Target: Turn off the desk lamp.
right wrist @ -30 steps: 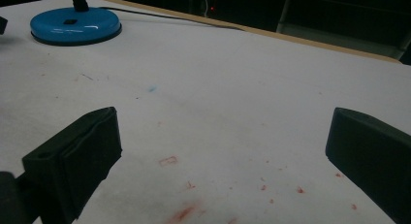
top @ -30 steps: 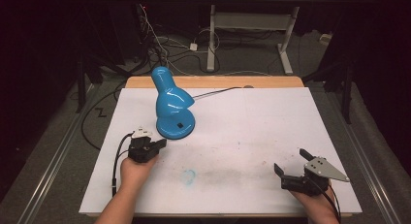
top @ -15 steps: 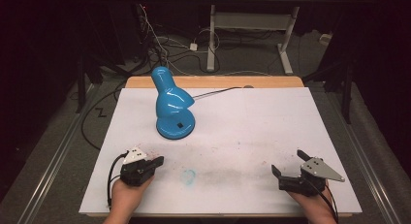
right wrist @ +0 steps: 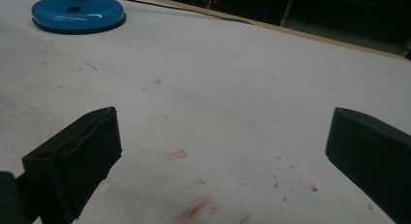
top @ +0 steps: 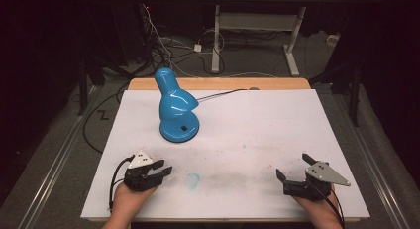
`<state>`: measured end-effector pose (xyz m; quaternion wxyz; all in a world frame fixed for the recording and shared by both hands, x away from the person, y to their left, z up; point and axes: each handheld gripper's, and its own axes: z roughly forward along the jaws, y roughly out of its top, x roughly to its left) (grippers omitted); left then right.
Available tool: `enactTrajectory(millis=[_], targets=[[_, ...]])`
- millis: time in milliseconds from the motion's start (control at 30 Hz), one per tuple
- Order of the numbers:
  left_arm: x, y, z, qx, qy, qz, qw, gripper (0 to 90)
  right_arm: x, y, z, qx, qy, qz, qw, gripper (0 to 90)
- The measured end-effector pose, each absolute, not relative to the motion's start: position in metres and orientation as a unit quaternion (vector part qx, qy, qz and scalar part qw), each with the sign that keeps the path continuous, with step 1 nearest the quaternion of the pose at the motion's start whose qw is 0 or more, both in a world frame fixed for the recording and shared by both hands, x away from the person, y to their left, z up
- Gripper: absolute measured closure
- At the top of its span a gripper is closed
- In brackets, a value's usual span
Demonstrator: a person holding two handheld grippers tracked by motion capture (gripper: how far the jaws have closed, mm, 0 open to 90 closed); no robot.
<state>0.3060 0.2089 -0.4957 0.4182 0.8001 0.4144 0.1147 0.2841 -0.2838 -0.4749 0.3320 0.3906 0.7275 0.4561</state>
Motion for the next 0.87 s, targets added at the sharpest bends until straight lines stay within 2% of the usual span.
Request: enactTrajectory(millis=[200,267,333,500,867], targets=[[0.308,0.208,-0.496,0.801,0.421,0.124,0.406,13.5,0.283,-0.285,-0.475,0.391,0.727,0.457,0.331,0.5],[0.308,0.208,-0.496,0.801,0.419,0.124,0.409,11.0,0.283,-0.285,-0.475,0.393,0.726,0.458,0.330,0.5],[0.307,0.208,-0.495,0.798,0.412,0.124,0.422,1.8,0.283,-0.286,-0.474,0.395,0.725,0.458,0.330,0.4],[0.297,0.207,-0.485,0.786,0.376,0.157,0.465,0.0,0.280,-0.287,-0.472,0.398,0.720,0.462,0.332,0.5],[0.302,0.207,-0.486,0.787,0.391,0.159,0.449,0.0,0.285,-0.289,-0.475,0.401,0.722,0.461,0.325,0.4]])
